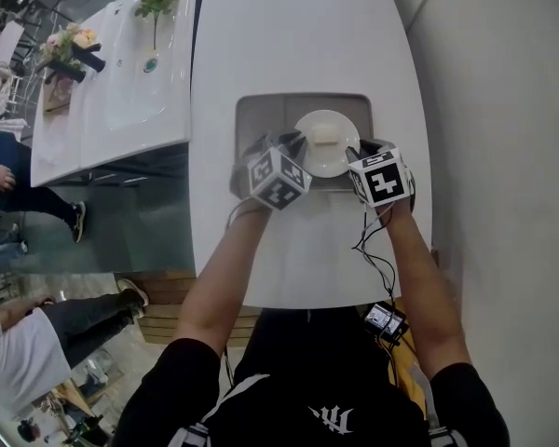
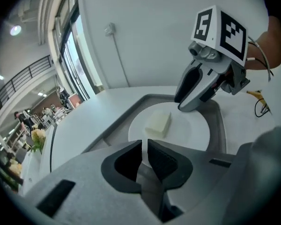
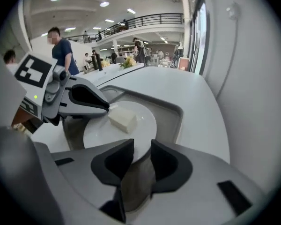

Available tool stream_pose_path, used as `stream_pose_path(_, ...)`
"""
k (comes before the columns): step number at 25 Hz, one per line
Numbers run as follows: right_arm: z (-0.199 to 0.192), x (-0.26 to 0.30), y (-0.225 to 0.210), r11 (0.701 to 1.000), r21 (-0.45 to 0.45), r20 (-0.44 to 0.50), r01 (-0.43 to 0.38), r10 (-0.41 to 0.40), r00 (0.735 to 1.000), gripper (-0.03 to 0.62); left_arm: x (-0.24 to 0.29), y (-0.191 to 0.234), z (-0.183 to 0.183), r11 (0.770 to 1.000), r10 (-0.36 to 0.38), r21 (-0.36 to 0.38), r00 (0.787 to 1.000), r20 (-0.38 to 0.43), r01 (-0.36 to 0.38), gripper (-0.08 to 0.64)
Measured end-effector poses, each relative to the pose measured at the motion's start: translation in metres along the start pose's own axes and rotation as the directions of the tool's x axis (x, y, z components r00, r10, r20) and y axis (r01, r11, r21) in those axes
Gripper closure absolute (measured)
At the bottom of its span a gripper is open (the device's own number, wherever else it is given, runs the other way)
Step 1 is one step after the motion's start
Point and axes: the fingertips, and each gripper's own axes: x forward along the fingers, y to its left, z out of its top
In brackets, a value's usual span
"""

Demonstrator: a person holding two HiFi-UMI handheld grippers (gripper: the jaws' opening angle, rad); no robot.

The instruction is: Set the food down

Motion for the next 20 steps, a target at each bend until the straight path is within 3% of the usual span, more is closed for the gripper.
stream_pose_path(3, 0.008, -0.003, 0.000, 0.992, -0.115, 0.052, 0.054, -0.048, 0.997, 0.494, -0.001, -0.002, 0.003, 1.000, 0.013, 0.028, 1.000, 0.003, -0.014, 0.526)
stream_pose_path(5, 0.019, -0.023, -0.006, 0.990, -0.107, 0.173, 0.094, -0.074, 0.982, 0.557, -0.016, 0.002, 0.010, 1.000, 0.020, -0.025, 0.996, 0.087, -0.018, 0.526)
stream_pose_path(7, 0.032, -0.064, -0.003, 0.998, -0.043, 0.360, 0.050, -0.032, 0.933, 0.577, -0.052, 0.001, 0.020, 0.996, 0.021, -0.091, 0.970, 0.243, 0.001, 0.526)
stream_pose_path(9, 0.032, -0.112, 0.014, 0.992, 0.032, 0.498, -0.119, 0.087, 0.863, 0.588, -0.098, -0.018, 0.025, 0.985, -0.022, -0.150, 0.915, 0.402, 0.090, 0.536)
stream_pose_path(10, 0.025, -0.133, 0.025, 0.969, 0.084, 0.538, -0.232, 0.152, 0.829, 0.588, -0.120, -0.034, 0.021, 0.968, -0.053, -0.193, 0.884, 0.465, 0.160, 0.551)
stream_pose_path(11, 0.016, -0.151, 0.039, 0.926, 0.142, 0.573, -0.350, 0.212, 0.792, 0.588, -0.139, -0.052, 0.015, 0.936, -0.080, -0.253, 0.850, 0.520, 0.244, 0.554)
stream_pose_path(13, -0.006, -0.186, 0.071, 0.824, 0.205, 0.637, -0.527, 0.297, 0.712, 0.589, -0.170, -0.092, -0.005, 0.843, -0.107, -0.367, 0.792, 0.601, 0.392, 0.555)
stream_pose_path(14, -0.016, -0.202, 0.089, 0.798, 0.199, 0.657, -0.569, 0.322, 0.681, 0.589, -0.182, -0.112, -0.016, 0.813, -0.111, -0.395, 0.779, 0.617, 0.429, 0.555)
stream_pose_path(15, -0.026, -0.218, 0.108, 0.787, 0.175, 0.669, -0.591, 0.345, 0.658, 0.589, -0.192, -0.131, -0.027, 0.800, -0.113, -0.406, 0.774, 0.622, 0.443, 0.555)
stream_pose_path(17, -0.041, -0.247, 0.149, 0.788, 0.103, 0.675, -0.607, 0.393, 0.625, 0.589, -0.211, -0.164, -0.046, 0.807, -0.110, -0.397, 0.772, 0.626, 0.437, 0.555)
stream_pose_path(20, -0.057, -0.282, 0.198, 0.791, 0.011, 0.653, -0.612, 0.458, 0.603, 0.589, -0.229, -0.193, -0.065, 0.843, -0.097, -0.365, 0.780, 0.618, 0.395, 0.554)
